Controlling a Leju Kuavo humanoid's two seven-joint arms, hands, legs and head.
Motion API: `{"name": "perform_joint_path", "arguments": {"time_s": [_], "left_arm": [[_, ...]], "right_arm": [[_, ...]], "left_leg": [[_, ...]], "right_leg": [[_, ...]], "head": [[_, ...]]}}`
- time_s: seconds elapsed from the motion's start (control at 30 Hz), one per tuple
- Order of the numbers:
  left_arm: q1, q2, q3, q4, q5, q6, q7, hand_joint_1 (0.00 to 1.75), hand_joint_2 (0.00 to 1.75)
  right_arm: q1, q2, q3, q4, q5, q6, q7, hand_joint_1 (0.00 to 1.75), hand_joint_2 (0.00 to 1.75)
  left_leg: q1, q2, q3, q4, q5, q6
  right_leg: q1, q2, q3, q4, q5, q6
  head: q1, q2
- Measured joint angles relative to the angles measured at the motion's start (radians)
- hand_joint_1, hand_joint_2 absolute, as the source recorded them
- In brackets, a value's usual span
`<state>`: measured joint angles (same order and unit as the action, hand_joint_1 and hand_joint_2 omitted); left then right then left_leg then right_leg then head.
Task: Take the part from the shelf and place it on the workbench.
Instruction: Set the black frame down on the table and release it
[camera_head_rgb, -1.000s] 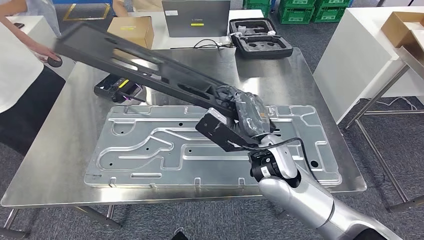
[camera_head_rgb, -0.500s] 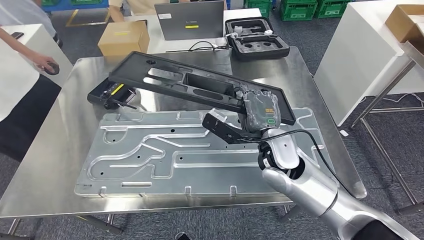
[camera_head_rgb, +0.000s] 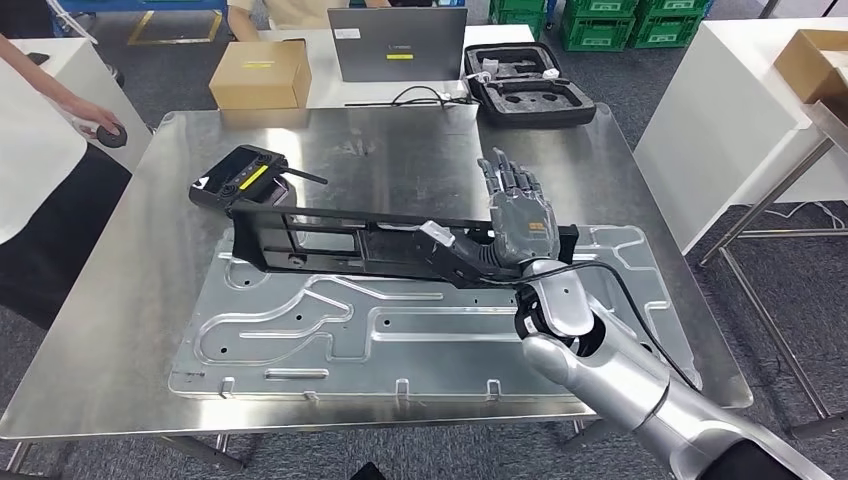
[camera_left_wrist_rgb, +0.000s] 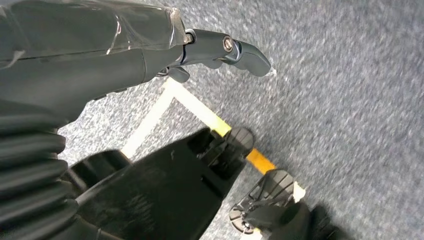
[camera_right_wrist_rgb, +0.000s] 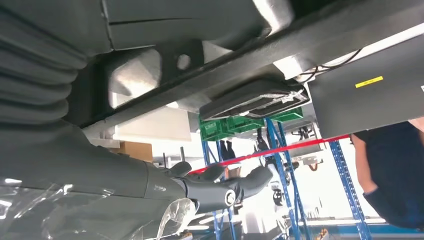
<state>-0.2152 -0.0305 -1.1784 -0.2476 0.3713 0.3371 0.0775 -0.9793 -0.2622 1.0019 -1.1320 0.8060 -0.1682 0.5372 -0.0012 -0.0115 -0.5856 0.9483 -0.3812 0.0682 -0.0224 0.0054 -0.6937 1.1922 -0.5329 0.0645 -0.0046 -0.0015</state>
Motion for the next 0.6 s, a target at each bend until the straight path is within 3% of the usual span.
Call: {"name": "perform_joint_path", "arguments": {"time_s": [0.03, 0.07, 0.1, 0.17, 0.23, 0.37, 0.43, 0.5, 0.53, 0.57, 0.6], "left_arm": [[0.001, -0.001, 0.0, 0.0, 0.0, -0.003, 0.002, 0.0, 0.0], [0.002, -0.001, 0.0, 0.0, 0.0, -0.006, 0.004, 0.0, 0.0], [0.004, -0.002, 0.0, 0.0, 0.0, -0.01, 0.004, 0.0, 0.0], [0.005, -0.003, 0.0, 0.0, -0.001, -0.017, 0.003, 0.0, 0.0], [0.005, -0.003, 0.0, 0.0, -0.002, -0.02, 0.003, 0.0, 0.0], [0.008, -0.003, 0.0, 0.0, -0.006, -0.024, 0.002, 0.0, 0.0], [0.008, -0.003, 0.0, 0.0, -0.009, -0.026, 0.002, 0.0, 0.0], [0.008, -0.003, 0.0, 0.0, -0.011, -0.027, 0.002, 0.0, 0.0], [0.008, -0.003, 0.0, 0.0, -0.012, -0.028, 0.002, 0.0, 0.0], [0.008, -0.003, 0.0, 0.0, -0.012, -0.028, 0.002, 0.0, 0.0], [0.008, -0.003, 0.0, 0.0, -0.013, -0.029, 0.002, 0.0, 0.0]], "right_arm": [[0.005, 0.0, 0.0, 0.001, -0.001, -0.002, -0.001, 0.0, 0.0], [0.009, 0.0, 0.0, 0.003, -0.003, -0.003, -0.002, 0.0, 0.0], [0.013, 0.001, 0.001, 0.004, -0.004, -0.004, -0.003, 0.0, 0.0], [0.015, 0.002, 0.001, 0.005, -0.008, -0.009, -0.006, 0.0, 0.0], [0.014, 0.006, 0.001, 0.006, -0.014, -0.018, -0.012, 0.0, 0.0], [0.016, 0.02, 0.001, 0.006, -0.022, -0.022, -0.024, 0.0, 0.0], [0.013, 0.029, 0.001, 0.006, -0.03, -0.011, -0.037, 0.0, 0.0], [0.01, 0.038, 0.003, 0.007, -0.037, 0.018, -0.052, 0.0, 0.0], [0.008, 0.042, 0.006, 0.008, -0.036, 0.041, -0.056, 0.0, 0.0], [0.004, 0.045, 0.01, 0.009, -0.033, 0.066, -0.06, 0.0, 0.0], [0.0, 0.049, 0.014, 0.01, -0.028, 0.09, -0.062, 0.0, 0.0]], "left_leg": [[-0.001, 0.0, 0.0, 0.001, 0.0, 0.001], [-0.001, -0.001, 0.0, 0.001, 0.0, 0.001], [0.0, -0.002, 0.0, 0.003, 0.0, 0.0], [0.0, -0.004, 0.0, 0.008, -0.003, -0.004], [-0.003, -0.004, -0.004, 0.015, -0.006, -0.012], [-0.003, -0.004, -0.011, 0.024, -0.011, -0.031], [0.001, -0.002, -0.036, 0.091, -0.066, -0.043], [0.005, 0.0, -0.081, 0.222, -0.15, -0.053], [0.006, 0.0, -0.097, 0.276, -0.178, -0.056], [0.007, 0.0, -0.098, 0.301, -0.191, -0.057], [0.007, 0.0, -0.079, 0.285, -0.185, -0.056]], "right_leg": [[0.0, 0.0, -0.026, 0.051, -0.016, 0.002], [-0.001, 0.0, -0.036, 0.066, -0.013, 0.003], [-0.001, -0.001, -0.025, 0.04, 0.01, 0.003], [-0.003, -0.001, 0.04, -0.098, 0.078, 0.003], [-0.002, 0.001, 0.088, -0.2, 0.119, -0.003], [0.002, 0.001, 0.089, -0.216, 0.134, -0.027], [-0.002, -0.001, 0.081, -0.218, 0.144, -0.041], [-0.001, -0.003, 0.069, -0.218, 0.154, -0.049], [-0.001, -0.004, 0.061, -0.218, 0.16, -0.05], [0.0, -0.004, 0.052, -0.218, 0.167, -0.05], [0.0, -0.005, 0.043, -0.218, 0.175, -0.049]], "head": [[0.0, 0.0], [0.0, 0.0], [0.0, 0.0], [0.0, 0.0], [0.0, 0.0], [-0.001, 0.0], [-0.002, 0.0], [-0.003, 0.0], [-0.003, 0.0], [-0.003, 0.0], [-0.003, 0.0]]}}
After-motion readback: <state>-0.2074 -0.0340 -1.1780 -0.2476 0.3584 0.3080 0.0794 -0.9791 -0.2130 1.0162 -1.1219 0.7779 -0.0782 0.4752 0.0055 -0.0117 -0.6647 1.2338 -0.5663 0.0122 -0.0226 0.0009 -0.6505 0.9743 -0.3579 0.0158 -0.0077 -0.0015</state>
